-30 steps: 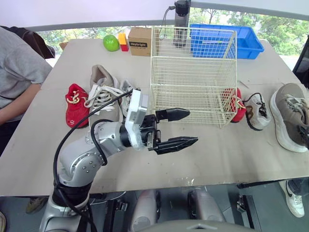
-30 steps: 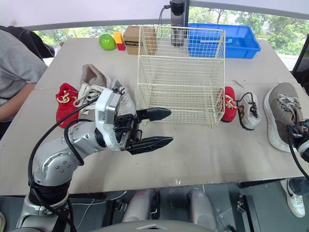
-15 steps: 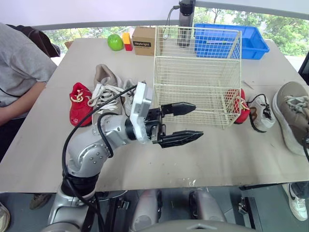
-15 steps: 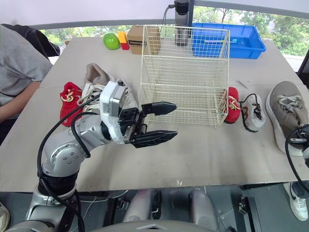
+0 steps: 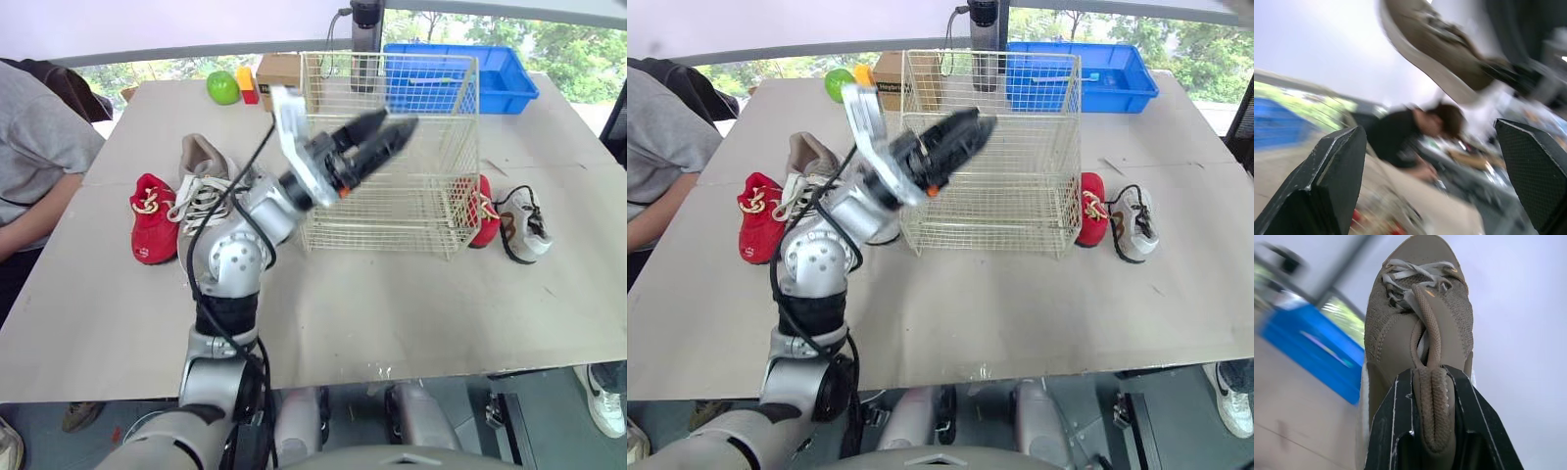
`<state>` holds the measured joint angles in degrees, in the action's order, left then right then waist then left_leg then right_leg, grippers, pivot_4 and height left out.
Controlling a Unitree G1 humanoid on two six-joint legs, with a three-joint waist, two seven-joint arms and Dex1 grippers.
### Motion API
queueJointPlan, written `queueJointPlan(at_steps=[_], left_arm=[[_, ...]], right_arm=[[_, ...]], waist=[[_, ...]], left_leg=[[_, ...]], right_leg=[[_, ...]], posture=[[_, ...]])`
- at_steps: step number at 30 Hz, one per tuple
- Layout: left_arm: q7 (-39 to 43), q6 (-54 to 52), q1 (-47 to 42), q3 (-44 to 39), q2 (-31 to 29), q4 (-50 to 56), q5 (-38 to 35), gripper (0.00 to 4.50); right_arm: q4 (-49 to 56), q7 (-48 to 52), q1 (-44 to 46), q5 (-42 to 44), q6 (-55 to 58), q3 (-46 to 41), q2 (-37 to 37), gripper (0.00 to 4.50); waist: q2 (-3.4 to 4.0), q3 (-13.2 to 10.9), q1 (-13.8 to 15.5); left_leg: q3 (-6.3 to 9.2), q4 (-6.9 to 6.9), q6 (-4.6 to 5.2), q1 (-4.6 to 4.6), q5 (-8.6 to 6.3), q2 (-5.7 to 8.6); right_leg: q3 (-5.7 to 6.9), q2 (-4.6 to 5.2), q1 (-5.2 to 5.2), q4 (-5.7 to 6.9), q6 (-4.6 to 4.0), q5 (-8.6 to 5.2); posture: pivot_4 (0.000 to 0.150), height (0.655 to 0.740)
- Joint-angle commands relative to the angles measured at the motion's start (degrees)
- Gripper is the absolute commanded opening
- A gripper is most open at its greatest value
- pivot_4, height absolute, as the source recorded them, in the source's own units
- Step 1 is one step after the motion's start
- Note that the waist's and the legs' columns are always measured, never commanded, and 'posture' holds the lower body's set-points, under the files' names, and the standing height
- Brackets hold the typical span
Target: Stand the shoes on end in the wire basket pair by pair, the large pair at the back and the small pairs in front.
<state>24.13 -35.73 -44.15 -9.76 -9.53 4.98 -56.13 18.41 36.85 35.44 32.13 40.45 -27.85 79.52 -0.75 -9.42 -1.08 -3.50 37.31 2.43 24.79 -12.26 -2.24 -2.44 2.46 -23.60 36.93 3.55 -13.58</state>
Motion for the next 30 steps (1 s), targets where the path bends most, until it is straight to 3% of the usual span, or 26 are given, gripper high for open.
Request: queueJointPlan(at_steps=[1, 3, 8, 13, 16, 25, 28, 29, 30], left_arm=[[-6.6, 0.0, -5.0, -10.4, -3.7, -6.8, -4.2, 4.5], [-4.2, -1.4, -7.5, -13.0, -8.8, -11.5, -4.2, 4.5], [2.7, -5.7, -14.6, -18.0, -19.5, -21.8, -7.0, 4.5], [28.9, -17.5, -17.7, -3.7, -32.7, -15.2, -4.5, 4.5], [41.8, -19.0, -19.3, 6.8, -37.0, -11.4, 0.3, 4.5], [58.8, -9.9, -25.1, 24.7, -35.3, -11.7, 17.7, 4.5], [62.1, -4.4, -26.4, 28.1, -34.3, -14.9, 24.5, 3.72], [63.1, -3.3, -26.8, 28.4, -34.2, -16.1, 26.0, 3.18], [63.9, -2.6, -27.0, 28.5, -34.1, -17.1, 26.9, 3.04]], right_arm=[[-4.3, 9.3, 12.6, 4.5, -3.4, 9.6, 2.0, 0.01], [-6.2, 17.1, 19.9, 6.3, -2.6, 16.0, 1.6, 0.01], [-9.7, 34.9, 28.3, 4.6, -5.5, 25.7, 0.4, 0.01], [-12.6, 51.7, 37.7, 0.8, -8.3, 36.3, -6.2, 0.01], [-15.0, 54.8, 40.9, -3.8, -12.3, 40.0, -11.8, 0.01], [-17.0, 55.5, 46.2, -7.5, -15.4, 40.9, -22.0, 0.01], [-14.5, 55.6, 46.1, -6.5, -14.3, 40.2, -22.9, 0.0], [-13.5, 55.6, 45.8, -6.2, -13.8, 39.7, -22.9, 0.0], [-13.0, 55.5, 45.6, -6.1, -13.4, 39.4, -23.1, 0.0]], waist=[[-0.07, -0.1, -0.1], [-0.15, -0.2, 0.0], [-0.62, -0.6, 0.6], [-0.65, -0.7, 0.6], [-0.61, -0.7, 1.0], [-0.34, -0.9, 0.6], [-0.28, -0.9, 0.5], [-0.27, -0.9, 0.5], [-0.25, -1.0, 0.5]], left_leg=[[-0.02, 0.0, 0.0, 0.01, 0.0, 0.0], [-0.02, -0.04, -0.01, 0.03, 0.0, 0.01], [0.1, 0.0, -0.04, 0.42, 0.0, -0.02], [0.22, 0.22, -0.3, 1.36, 0.16, 0.09], [0.18, 0.29, -0.31, 1.55, 0.17, 0.11], [0.25, 1.01, -0.29, 1.83, 0.16, 0.04], [0.25, 1.06, -0.27, 1.82, 0.15, 0.04], [0.25, 1.08, -0.13, 1.83, 0.07, 0.04], [0.25, 1.1, -0.1, 1.82, 0.05, 0.04]], right_leg=[[-0.03, 0.0, -0.04, 0.0, 0.01, 0.01], [-0.03, 0.0, -0.04, -0.05, 0.04, 0.02], [0.33, 0.12, -0.23, -0.2, 0.22, 0.12], [0.54, 0.37, -1.01, -0.11, 0.3, 0.17], [0.89, 0.38, -1.07, -0.11, 0.31, 0.15], [0.93, 0.2, -1.46, 0.95, 0.29, 0.13], [0.92, 0.2, -1.46, 1.03, 0.29, 0.13], [0.92, 0.2, -1.46, 1.06, 0.29, 0.13], [0.92, 0.2, -1.46, 1.08, 0.29, 0.13]], posture=[[0.15, 0.74], [0.15, 0.74], [0.15, 0.74], [0.15, 0.74], [0.15, 0.74], [0.15, 0.74], [0.15, 0.74], [0.15, 0.74], [0.15, 0.74]])
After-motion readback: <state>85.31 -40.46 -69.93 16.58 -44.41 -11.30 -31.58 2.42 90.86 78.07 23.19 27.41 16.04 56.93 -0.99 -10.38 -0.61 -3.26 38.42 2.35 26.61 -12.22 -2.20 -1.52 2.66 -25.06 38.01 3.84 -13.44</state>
